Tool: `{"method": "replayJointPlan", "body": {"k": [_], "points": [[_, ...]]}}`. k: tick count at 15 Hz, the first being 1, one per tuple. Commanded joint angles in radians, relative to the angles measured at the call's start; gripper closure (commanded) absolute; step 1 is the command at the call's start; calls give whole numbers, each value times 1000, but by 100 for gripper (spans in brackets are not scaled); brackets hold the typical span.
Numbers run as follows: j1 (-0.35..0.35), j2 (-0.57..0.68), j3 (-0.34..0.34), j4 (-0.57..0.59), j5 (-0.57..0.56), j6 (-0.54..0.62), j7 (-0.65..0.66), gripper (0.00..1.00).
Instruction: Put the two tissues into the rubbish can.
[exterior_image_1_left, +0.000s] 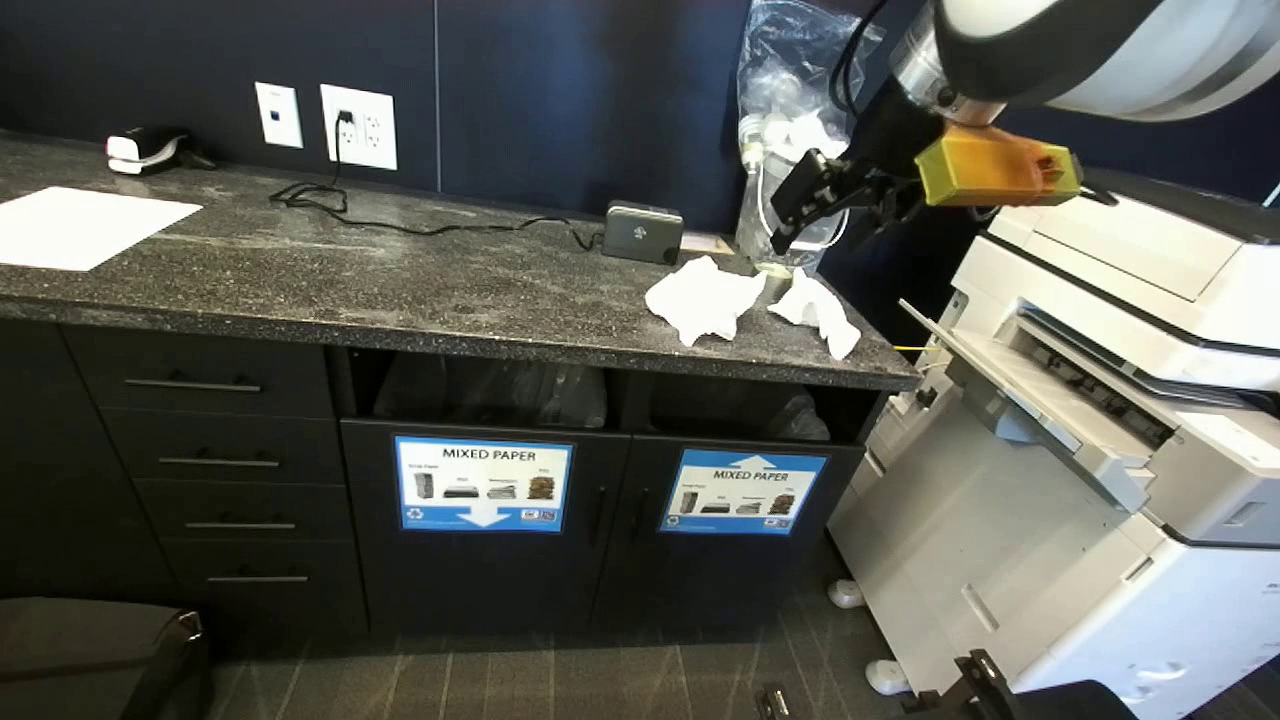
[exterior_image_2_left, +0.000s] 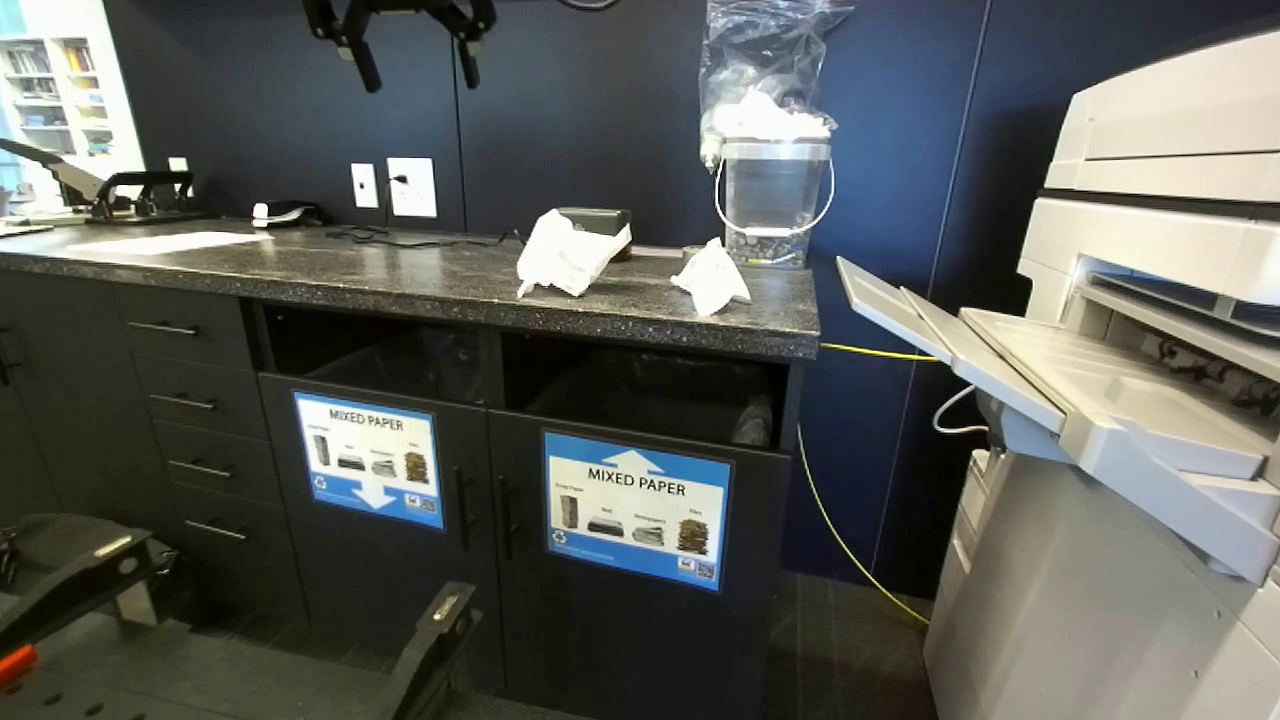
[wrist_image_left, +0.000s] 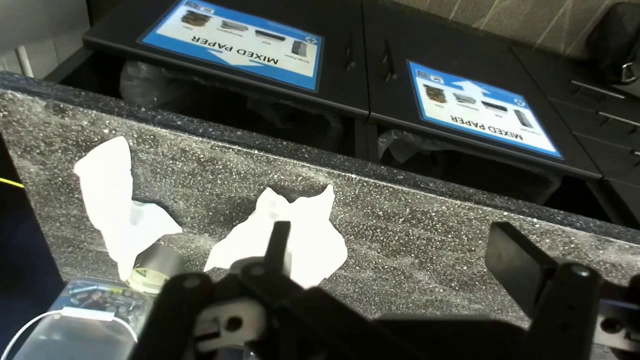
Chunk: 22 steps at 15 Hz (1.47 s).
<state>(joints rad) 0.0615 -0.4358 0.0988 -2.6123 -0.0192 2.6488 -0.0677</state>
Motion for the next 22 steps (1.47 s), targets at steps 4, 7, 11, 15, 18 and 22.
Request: {"method": "replayJointPlan", "body": {"k": [4, 7, 11, 15, 18, 22], "points": [[-71, 304, -50, 159, -142, 192, -42, 0], [-136, 398, -50, 240, -271, 257, 18, 0], [-196, 507, -78, 361, -509, 307, 172, 0], [-195, 623, -122, 467, -635, 294, 290, 0], [-191, 724, -135, 531, -621, 289, 302, 0], [-185, 842, -150, 637, -619, 290, 309, 0]]}}
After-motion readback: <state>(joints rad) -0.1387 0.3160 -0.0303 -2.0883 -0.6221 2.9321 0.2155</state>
